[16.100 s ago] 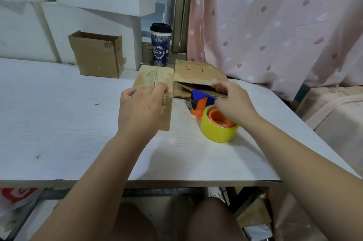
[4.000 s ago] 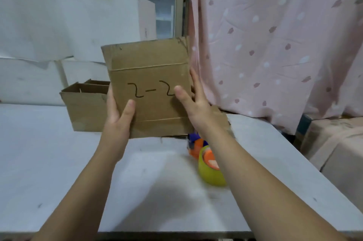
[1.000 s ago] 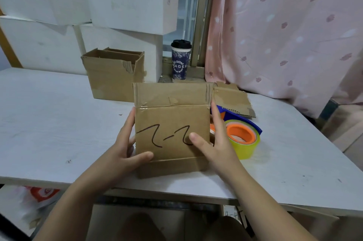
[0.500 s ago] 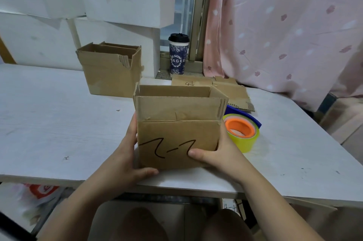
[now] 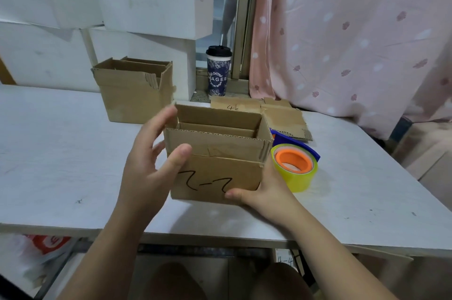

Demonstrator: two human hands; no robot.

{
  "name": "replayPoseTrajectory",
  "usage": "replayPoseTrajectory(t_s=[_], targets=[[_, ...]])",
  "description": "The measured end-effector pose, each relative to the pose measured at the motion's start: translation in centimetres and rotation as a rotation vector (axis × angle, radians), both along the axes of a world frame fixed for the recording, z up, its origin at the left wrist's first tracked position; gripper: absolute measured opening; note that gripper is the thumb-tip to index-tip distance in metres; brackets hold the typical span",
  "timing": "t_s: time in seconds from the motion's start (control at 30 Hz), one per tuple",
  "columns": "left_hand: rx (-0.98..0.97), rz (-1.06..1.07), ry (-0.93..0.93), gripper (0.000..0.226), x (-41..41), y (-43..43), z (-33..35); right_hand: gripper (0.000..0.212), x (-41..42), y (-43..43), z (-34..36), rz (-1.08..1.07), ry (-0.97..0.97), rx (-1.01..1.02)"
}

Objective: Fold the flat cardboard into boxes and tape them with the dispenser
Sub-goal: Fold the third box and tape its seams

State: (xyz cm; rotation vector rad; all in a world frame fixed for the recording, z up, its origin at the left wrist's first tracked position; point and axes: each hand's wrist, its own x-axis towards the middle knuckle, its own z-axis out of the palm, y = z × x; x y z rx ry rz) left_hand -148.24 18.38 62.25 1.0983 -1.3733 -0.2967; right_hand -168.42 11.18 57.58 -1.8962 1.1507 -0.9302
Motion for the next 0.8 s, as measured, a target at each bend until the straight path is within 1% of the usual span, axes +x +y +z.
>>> replayPoseTrajectory(t_s=[0.07,0.1,0.13,0.17,0.23,0.27,0.3,0.37,0.47,0.5,0.6,0.67,0.7,0.73,0.8], targets=[[-0.006,0.121,-0.135,0.023,-0.1,-0.3,0.7,0.124,-0.1,0.1,0.4,0.035,-0.041,-0.009],[-0.005,0.178,-0.184,0.014,-0.1,-0.5,0.9,0.124,-0.2,0.2,0.8,0.059,-0.076,-0.020],[0.000,0.225,-0.231,0.011,-0.1,-0.6,1.1,0.121,-0.4,0.4,1.4,0.076,-0.123,-0.039],[0.009,0.258,-0.275,0.013,0.0,-0.7,1.3,0.110,-0.4,0.7,2.3,0.081,-0.170,-0.087],[0.013,0.288,-0.344,0.020,0.2,-0.9,1.5,0.073,-0.5,1.0,4.6,0.046,-0.200,-0.238],[0.013,0.296,-0.373,0.023,0.2,-0.9,1.5,0.060,-0.4,1.0,5.8,0.021,-0.191,-0.286],[0.012,0.304,-0.397,0.023,0.2,-0.9,1.5,0.055,-0.3,0.8,6.9,0.006,-0.179,-0.293],[-0.002,0.316,-0.420,0.022,0.2,-1.0,1.6,0.044,0.1,0.0,8.5,0.007,-0.113,-0.203],[-0.040,0.339,-0.424,0.016,0.0,-1.2,1.5,0.009,0.6,-1.1,9.8,0.036,0.031,-0.080],[-0.052,0.347,-0.427,0.015,-0.1,-1.2,1.5,0.014,0.5,-1.4,9.9,0.049,0.050,-0.066],[-0.083,0.338,-0.422,0.014,-0.3,-1.2,1.4,0.044,0.5,-2.3,9.9,0.004,0.074,-0.018],[-0.075,0.317,-0.409,0.011,-0.5,-1.2,1.3,0.064,0.3,-2.5,10.0,0.036,0.081,0.042],[-0.061,0.304,-0.420,0.007,-0.6,-1.3,1.2,0.070,0.3,-2.6,10.0,0.054,0.078,0.069],[-0.039,0.280,-0.438,0.010,-0.6,-1.3,1.0,0.074,0.2,-2.8,10.0,0.063,0.075,0.077],[0.006,0.210,-0.461,0.026,-0.8,-1.1,0.7,0.079,0.2,-3.1,9.8,0.069,0.055,0.071]])
